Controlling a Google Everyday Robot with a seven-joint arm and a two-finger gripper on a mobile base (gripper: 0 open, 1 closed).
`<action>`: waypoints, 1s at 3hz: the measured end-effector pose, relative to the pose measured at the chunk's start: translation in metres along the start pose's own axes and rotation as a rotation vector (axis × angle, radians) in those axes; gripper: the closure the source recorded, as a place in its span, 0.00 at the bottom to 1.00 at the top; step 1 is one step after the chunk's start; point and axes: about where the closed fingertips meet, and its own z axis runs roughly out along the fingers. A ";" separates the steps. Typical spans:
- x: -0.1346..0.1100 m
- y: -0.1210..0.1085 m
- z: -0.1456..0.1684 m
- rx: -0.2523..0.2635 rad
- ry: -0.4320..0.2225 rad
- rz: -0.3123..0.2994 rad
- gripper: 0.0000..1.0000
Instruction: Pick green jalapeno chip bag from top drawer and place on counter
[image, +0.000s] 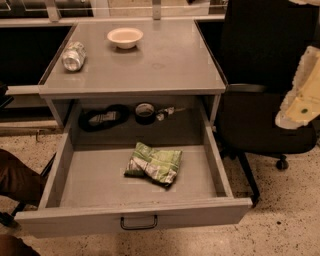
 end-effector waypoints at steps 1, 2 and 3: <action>0.000 0.000 0.000 0.000 0.000 0.000 0.00; -0.002 0.017 0.028 -0.072 -0.017 -0.020 0.00; -0.010 0.041 0.088 -0.181 -0.079 -0.046 0.00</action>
Offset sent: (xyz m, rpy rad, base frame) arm 0.0127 0.0121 -0.1027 0.0368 0.2158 0.0971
